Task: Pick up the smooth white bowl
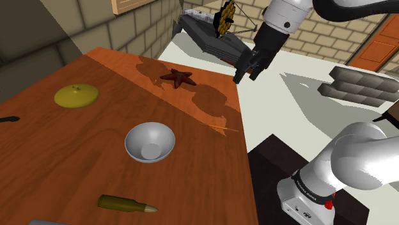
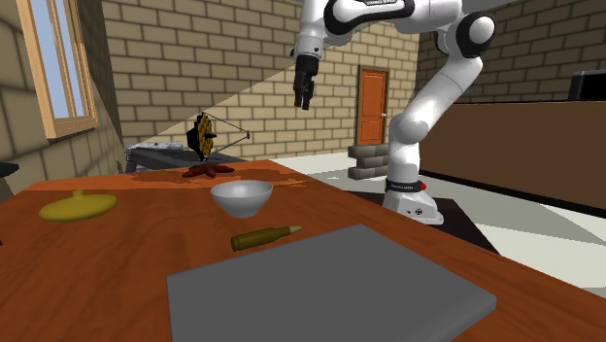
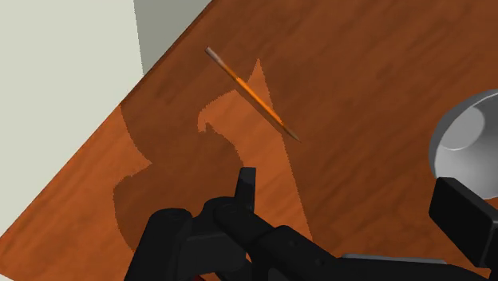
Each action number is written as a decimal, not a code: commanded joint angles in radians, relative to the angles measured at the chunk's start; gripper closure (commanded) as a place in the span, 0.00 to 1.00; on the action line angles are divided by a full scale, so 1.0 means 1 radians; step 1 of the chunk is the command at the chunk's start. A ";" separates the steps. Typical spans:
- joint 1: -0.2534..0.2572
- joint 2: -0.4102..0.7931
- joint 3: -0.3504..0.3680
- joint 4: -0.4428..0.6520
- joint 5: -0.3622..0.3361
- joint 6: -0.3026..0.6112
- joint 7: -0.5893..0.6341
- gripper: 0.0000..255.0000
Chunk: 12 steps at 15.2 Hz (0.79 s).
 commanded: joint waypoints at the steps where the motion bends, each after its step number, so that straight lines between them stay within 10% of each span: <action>1: 0.007 0.054 0.031 -0.006 0.019 0.064 0.021 0.00; 12: 0.035 0.378 0.207 0.042 0.061 0.361 0.157 0.00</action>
